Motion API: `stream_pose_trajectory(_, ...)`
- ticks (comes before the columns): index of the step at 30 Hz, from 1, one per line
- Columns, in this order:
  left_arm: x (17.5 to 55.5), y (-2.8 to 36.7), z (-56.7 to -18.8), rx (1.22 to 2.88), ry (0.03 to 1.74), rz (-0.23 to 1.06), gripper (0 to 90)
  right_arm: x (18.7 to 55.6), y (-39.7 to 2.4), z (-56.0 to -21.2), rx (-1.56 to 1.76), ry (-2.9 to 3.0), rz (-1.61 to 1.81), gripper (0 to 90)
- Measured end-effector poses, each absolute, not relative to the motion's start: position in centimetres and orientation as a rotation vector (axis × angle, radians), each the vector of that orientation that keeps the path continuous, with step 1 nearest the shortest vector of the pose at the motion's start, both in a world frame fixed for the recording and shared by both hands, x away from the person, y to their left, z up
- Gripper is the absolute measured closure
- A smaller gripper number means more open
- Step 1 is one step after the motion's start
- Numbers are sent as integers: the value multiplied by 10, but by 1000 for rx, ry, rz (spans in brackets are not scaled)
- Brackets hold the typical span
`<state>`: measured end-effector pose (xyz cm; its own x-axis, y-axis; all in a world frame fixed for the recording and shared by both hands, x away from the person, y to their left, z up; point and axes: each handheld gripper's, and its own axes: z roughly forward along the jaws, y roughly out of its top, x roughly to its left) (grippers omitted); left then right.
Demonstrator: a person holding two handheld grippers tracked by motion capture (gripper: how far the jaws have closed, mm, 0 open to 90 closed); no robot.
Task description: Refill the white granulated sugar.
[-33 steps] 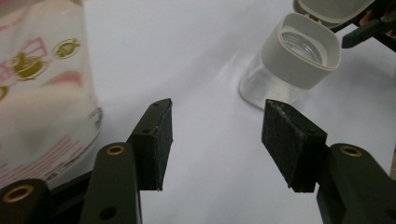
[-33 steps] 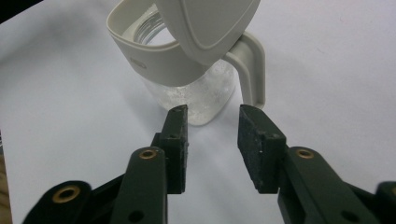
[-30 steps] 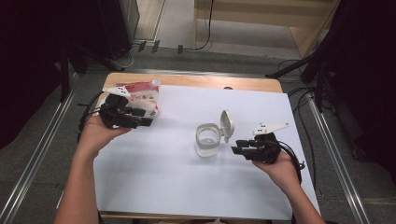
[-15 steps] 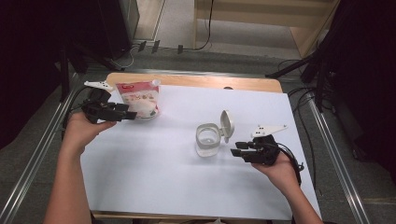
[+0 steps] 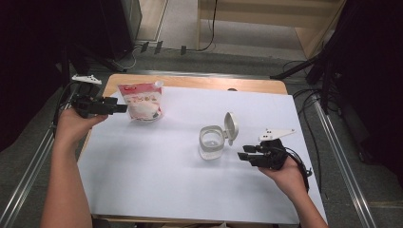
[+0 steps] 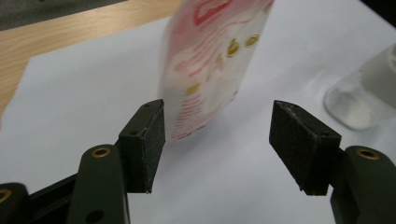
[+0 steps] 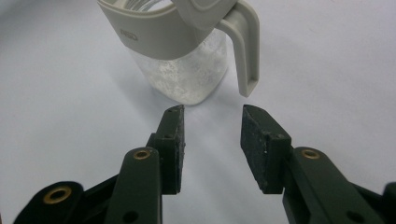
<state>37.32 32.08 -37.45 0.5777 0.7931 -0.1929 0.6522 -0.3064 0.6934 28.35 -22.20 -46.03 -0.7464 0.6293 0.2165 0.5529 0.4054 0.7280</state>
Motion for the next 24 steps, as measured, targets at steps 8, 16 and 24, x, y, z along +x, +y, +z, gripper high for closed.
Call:
stream_pose_trajectory(8, 390, 318, -376, 2030, 1123, 210, 368, 280, -226, -464, 1112, 2548, 1243, 606)
stream_pose_trajectory(16, 402, 301, -379, 2046, 1070, 248, 390, 277, -231, -465, 1126, 2528, 1223, 609)
stream_pose_trajectory(24, 412, 293, -386, 2066, 1085, 244, 393, 276, -230, -466, 1119, 2535, 1225, 609)
